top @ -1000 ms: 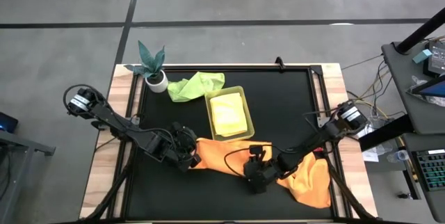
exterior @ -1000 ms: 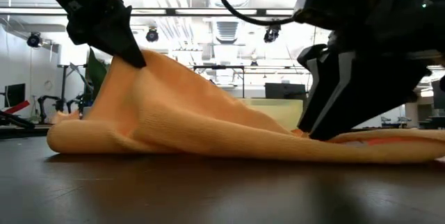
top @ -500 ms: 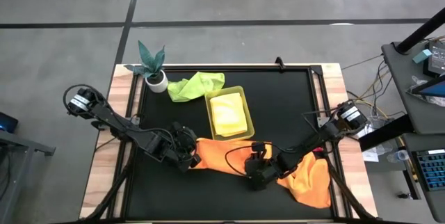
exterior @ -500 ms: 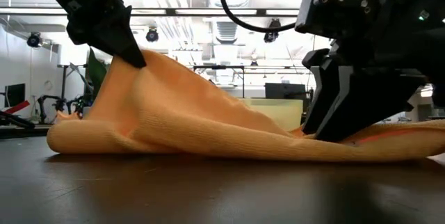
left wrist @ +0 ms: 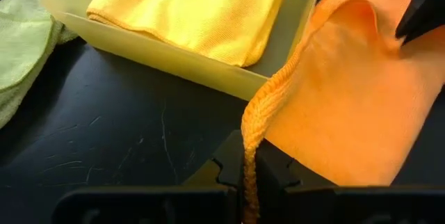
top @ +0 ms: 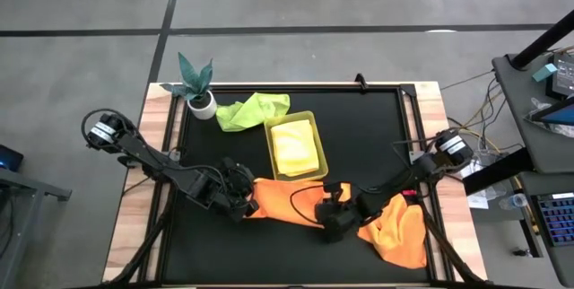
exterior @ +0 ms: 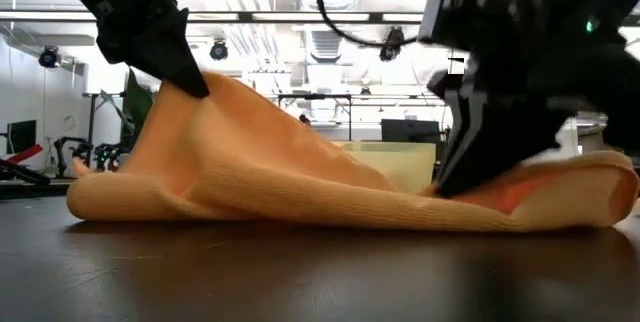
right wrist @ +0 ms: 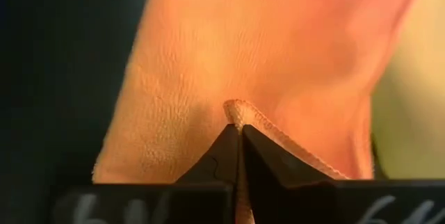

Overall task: Fold microfiber towels
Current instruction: Fold the left orange microfiber cloth

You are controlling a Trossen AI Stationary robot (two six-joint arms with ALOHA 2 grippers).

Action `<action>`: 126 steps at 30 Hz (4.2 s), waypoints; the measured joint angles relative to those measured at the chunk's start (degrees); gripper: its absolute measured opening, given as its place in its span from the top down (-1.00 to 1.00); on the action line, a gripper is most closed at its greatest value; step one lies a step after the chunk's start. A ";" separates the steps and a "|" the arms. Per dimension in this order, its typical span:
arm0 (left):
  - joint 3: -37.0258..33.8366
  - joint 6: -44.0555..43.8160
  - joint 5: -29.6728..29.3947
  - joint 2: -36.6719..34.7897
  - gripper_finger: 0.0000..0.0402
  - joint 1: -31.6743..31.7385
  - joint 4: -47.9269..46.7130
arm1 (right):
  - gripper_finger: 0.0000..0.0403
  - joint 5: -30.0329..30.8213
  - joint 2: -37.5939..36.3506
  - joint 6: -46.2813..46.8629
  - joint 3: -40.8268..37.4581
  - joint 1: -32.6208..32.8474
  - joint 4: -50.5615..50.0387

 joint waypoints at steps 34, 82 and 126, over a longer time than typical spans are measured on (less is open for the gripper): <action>1.43 21.96 27.59 11.07 1.00 -15.87 30.77 | 0.96 -10.67 -8.65 12.61 -0.57 19.24 -1.26; -2.71 21.81 21.48 10.47 0.42 1.24 9.66 | 0.57 4.92 -9.00 24.12 -3.67 11.56 -27.19; -4.07 18.41 24.05 14.37 0.87 0.73 16.61 | 0.96 7.96 -10.55 22.09 -11.05 3.55 -19.16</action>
